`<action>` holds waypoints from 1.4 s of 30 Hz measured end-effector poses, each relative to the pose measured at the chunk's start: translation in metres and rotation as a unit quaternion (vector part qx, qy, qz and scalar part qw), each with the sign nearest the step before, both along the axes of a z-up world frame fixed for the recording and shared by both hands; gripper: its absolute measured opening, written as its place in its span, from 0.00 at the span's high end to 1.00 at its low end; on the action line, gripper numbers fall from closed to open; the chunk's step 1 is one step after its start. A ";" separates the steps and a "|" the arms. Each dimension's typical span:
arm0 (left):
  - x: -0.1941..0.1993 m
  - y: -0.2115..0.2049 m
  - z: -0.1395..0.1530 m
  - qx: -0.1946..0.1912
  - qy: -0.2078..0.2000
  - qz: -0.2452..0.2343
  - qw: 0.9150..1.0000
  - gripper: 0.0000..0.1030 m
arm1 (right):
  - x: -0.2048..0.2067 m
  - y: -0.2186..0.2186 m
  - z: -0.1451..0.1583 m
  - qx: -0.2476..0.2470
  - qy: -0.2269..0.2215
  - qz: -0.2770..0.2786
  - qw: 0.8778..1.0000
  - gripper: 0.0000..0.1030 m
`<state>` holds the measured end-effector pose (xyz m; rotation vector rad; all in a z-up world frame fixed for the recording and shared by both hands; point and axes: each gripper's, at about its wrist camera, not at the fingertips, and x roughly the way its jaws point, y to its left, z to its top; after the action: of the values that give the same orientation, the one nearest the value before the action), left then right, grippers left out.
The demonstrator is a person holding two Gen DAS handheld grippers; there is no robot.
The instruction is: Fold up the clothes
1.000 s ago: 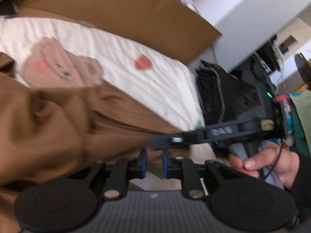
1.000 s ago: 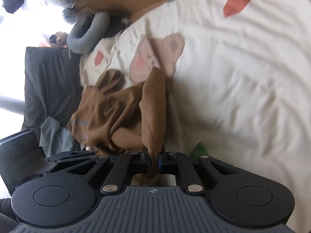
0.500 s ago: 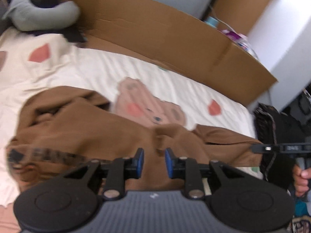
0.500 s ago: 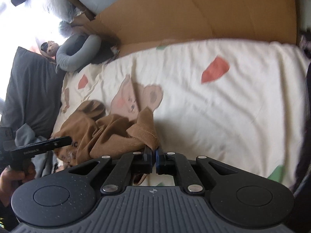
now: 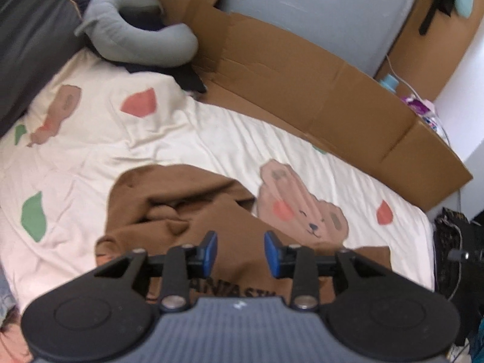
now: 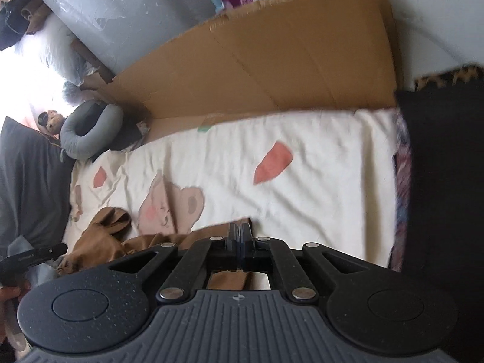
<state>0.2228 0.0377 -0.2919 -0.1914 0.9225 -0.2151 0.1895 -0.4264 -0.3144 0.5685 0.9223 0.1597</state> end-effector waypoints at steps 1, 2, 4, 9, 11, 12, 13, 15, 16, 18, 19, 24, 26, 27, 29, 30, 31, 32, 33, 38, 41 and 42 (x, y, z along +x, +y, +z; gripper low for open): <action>-0.001 0.003 0.001 0.004 -0.004 0.003 1.000 0.55 | 0.000 0.003 -0.004 0.008 0.004 0.003 1.000 0.99; -0.002 0.006 0.002 0.007 -0.006 0.007 1.000 0.52 | 0.001 0.006 -0.008 0.016 0.008 0.007 1.000 0.98; -0.004 0.013 0.002 0.013 -0.009 0.019 1.000 0.48 | 0.002 0.014 -0.015 0.021 0.022 0.013 0.999 0.76; -0.008 0.036 -0.008 0.039 -0.006 0.061 0.997 0.37 | 0.007 0.039 -0.040 0.022 0.052 0.038 0.998 0.31; -0.008 0.047 -0.015 0.042 0.002 0.083 0.996 0.35 | 0.009 0.049 -0.056 0.023 0.077 0.047 0.996 0.31; -0.008 0.052 -0.020 0.042 0.008 0.092 0.995 0.35 | 0.010 0.054 -0.065 0.023 0.087 0.052 0.995 0.31; -0.008 0.056 -0.025 0.042 0.015 0.098 0.994 0.35 | 0.011 0.058 -0.072 0.025 0.095 0.055 0.994 0.31; -0.007 0.063 -0.036 0.041 0.029 0.108 0.993 0.35 | 0.013 0.064 -0.085 0.031 0.109 0.059 0.992 0.31; -0.006 0.064 -0.041 0.038 0.037 0.109 0.993 0.35 | 0.014 0.066 -0.091 0.036 0.118 0.059 0.991 0.31; -0.006 0.066 -0.051 0.032 0.048 0.106 0.993 0.35 | 0.014 0.071 -0.099 0.048 0.124 0.065 0.989 0.30; -0.006 0.066 -0.055 0.035 0.052 0.106 0.992 0.35 | 0.015 0.073 -0.103 0.054 0.126 0.068 0.988 0.31; -0.006 0.063 -0.071 0.053 0.064 0.106 0.991 0.36 | 0.017 0.074 -0.105 0.072 0.127 0.072 0.987 0.93; -0.007 0.061 -0.073 0.046 0.068 0.101 0.992 0.56 | 0.017 0.074 -0.105 0.081 0.124 0.078 0.986 0.94; -0.008 0.060 -0.073 0.043 0.069 0.097 0.992 0.62 | 0.016 0.075 -0.101 0.077 0.118 0.083 0.987 0.95; -0.010 0.057 -0.071 0.040 0.068 0.085 0.993 0.76 | 0.013 0.076 -0.093 0.068 0.106 0.090 0.988 0.96; -0.011 0.055 -0.069 0.040 0.066 0.079 0.994 0.78 | 0.012 0.074 -0.088 0.064 0.100 0.089 0.989 0.96; -0.011 0.053 -0.066 0.039 0.065 0.076 0.994 0.84 | 0.011 0.072 -0.083 0.060 0.097 0.085 0.990 0.96; -0.012 0.051 -0.064 0.031 0.066 0.074 0.995 0.89 | 0.011 0.070 -0.077 0.056 0.095 0.082 0.991 0.97; -0.013 0.050 -0.062 0.024 0.066 0.072 0.995 0.90 | 0.010 0.067 -0.072 0.055 0.097 0.072 0.991 0.97; -0.017 0.031 -0.051 -0.004 0.058 0.042 0.997 0.94 | 0.001 0.055 -0.037 0.029 0.078 0.047 0.995 0.97; -0.021 0.017 -0.042 -0.019 0.053 0.010 0.998 0.95 | -0.003 0.041 -0.021 0.017 0.062 0.025 0.998 0.97; -0.023 0.012 -0.040 -0.025 0.053 0.001 0.998 0.95 | -0.005 0.034 -0.016 0.014 0.058 0.013 0.998 0.97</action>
<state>0.2003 0.0500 -0.3317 -0.2518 1.0223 -0.2275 0.1848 -0.3923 -0.3306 0.5980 1.0425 0.1641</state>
